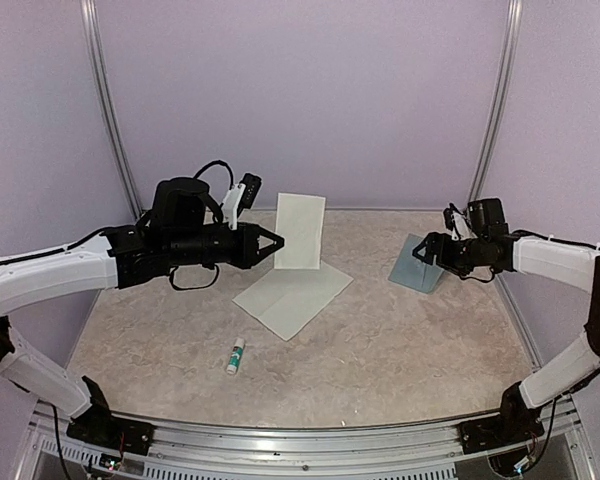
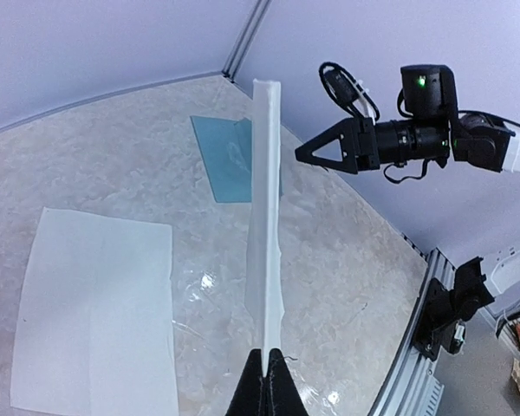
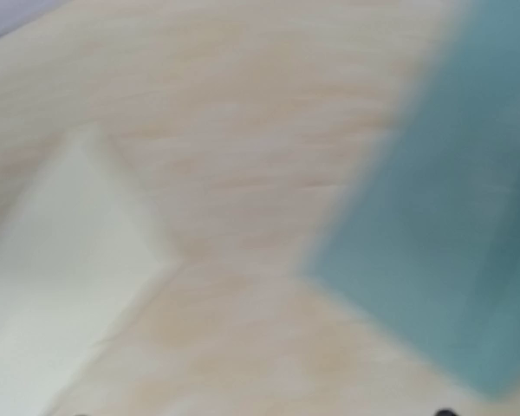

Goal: Place the letter into the envelope and seal it

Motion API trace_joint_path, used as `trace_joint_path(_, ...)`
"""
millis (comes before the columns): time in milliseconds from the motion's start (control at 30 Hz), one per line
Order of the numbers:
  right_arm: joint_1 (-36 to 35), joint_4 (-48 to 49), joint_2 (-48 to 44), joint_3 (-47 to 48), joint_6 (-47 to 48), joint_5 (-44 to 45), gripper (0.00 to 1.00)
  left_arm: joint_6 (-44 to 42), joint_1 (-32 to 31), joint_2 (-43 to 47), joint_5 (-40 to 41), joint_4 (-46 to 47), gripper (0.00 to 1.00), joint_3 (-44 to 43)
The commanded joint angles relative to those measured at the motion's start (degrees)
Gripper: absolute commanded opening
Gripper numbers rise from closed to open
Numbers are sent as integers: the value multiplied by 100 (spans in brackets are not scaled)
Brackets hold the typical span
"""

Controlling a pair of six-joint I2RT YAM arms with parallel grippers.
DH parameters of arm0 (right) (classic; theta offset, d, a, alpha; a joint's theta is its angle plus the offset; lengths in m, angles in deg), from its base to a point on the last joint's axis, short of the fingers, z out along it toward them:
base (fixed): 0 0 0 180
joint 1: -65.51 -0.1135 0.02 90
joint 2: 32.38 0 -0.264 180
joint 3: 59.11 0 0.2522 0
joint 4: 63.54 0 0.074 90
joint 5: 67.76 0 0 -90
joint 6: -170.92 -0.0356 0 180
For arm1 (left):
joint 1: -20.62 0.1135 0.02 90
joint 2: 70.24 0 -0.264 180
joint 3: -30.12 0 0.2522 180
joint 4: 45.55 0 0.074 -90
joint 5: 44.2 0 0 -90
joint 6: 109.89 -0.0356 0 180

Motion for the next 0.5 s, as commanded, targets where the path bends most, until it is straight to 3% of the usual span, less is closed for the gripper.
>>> trace_joint_path(0,580,-16,710,66,-39,651,81,259,378,-40,331,502,0,30)
trace_joint_path(333,972,65,2041,741,123,1354,75,266,511,-54,404,636,0,122)
trace_joint_path(467,1078,242,2434,904,177,1196,61,324,527,-39,375,704,0,147)
